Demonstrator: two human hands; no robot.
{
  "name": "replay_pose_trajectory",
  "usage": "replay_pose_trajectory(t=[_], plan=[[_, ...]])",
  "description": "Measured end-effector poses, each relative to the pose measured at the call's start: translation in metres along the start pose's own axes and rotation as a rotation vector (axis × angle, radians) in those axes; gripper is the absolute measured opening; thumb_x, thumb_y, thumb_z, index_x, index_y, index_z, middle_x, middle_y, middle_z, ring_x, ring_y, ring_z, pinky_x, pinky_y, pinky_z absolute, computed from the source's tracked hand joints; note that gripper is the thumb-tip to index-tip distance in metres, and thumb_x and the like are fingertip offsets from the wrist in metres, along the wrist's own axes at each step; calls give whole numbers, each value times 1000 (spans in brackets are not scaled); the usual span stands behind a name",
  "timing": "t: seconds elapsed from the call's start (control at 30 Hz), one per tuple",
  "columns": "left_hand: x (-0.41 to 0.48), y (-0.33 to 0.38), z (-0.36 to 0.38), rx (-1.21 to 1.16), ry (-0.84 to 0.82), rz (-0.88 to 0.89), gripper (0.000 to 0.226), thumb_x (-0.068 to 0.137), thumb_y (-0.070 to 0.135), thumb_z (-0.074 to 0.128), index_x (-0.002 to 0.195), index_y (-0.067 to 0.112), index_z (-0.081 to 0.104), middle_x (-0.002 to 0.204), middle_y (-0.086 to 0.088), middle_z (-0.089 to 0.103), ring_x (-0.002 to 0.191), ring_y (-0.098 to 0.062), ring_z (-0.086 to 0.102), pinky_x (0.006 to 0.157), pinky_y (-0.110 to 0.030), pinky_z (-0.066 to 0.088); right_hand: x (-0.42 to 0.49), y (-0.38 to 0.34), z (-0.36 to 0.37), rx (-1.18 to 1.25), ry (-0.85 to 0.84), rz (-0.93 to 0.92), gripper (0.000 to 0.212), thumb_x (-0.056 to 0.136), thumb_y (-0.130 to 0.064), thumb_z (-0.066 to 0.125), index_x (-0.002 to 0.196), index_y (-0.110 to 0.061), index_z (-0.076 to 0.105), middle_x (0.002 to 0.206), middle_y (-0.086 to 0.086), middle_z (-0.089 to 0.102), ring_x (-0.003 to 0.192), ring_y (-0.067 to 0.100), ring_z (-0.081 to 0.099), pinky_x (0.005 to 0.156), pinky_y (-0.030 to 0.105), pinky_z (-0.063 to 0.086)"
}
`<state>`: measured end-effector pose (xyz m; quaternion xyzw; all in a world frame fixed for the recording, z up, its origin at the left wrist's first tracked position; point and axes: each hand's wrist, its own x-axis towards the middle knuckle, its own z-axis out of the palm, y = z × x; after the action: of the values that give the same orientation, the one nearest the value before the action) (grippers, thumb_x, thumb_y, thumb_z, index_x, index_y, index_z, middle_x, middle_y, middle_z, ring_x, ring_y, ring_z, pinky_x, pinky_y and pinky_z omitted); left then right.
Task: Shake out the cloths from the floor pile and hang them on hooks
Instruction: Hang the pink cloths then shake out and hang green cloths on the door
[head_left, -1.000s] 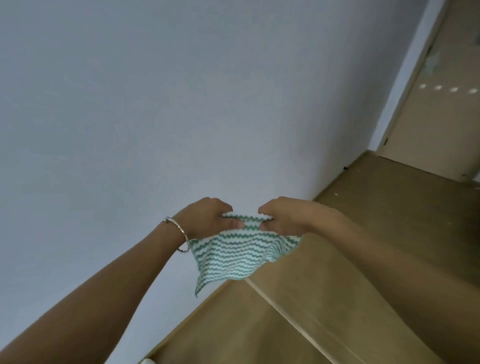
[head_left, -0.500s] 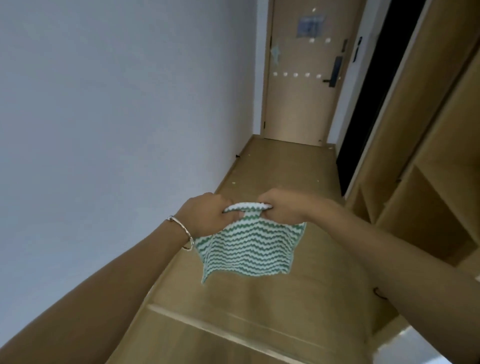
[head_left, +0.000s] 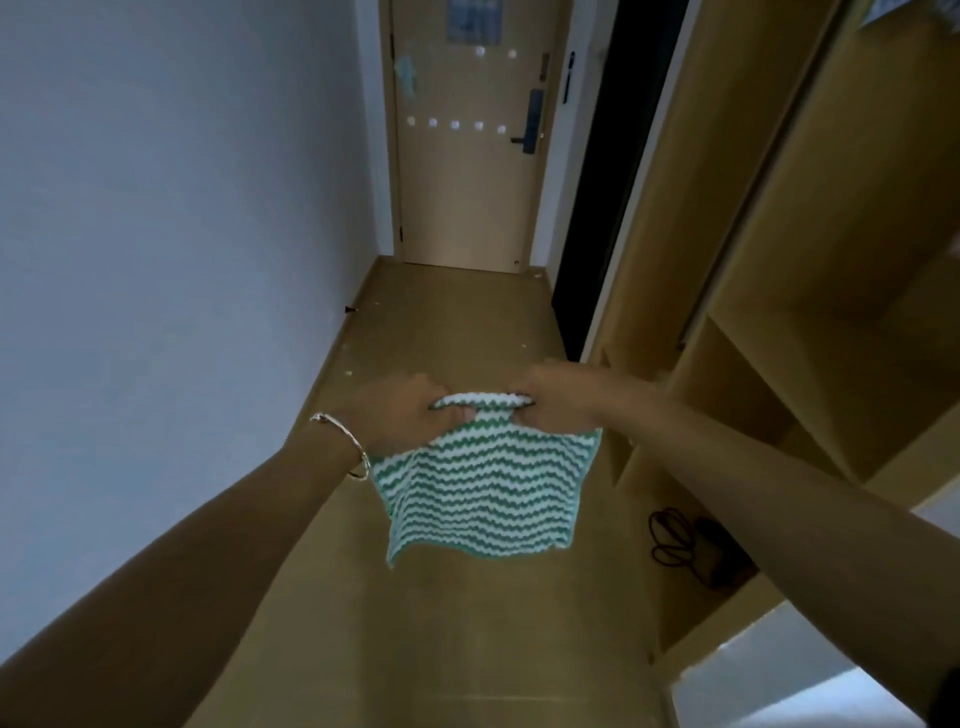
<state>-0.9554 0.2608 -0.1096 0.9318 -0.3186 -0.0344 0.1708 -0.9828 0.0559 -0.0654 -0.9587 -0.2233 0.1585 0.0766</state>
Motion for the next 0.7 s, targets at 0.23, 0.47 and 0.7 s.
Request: replay_pose_trajectory(t=[0.23,0.47,0.7], plan=[[66,-83,-13,-134,-31,13,53,92,53,44,70,7,59,66,-7,61,62,-19,56,61,-31,43,104,14,-13,2,-1,83,21,99,-22,45,96,-9,61,81,-7,50,72,10,46,50,9,32],[134,-124,1,-59,-42,66,48,94,46,46,56,19,39,57,5,44,59,-14,45,55,-29,31,169,64,-16,35,-50,149,26,100,-23,43,114,-7,58,98,-2,49,89,12,45,53,8,30],[230,-176,-1,-2,-96,10,48,93,50,44,59,17,42,58,2,48,61,-17,50,64,-34,41,262,132,-28,94,-68,111,23,99,-20,45,111,-7,59,94,-2,50,88,13,47,57,13,33]])
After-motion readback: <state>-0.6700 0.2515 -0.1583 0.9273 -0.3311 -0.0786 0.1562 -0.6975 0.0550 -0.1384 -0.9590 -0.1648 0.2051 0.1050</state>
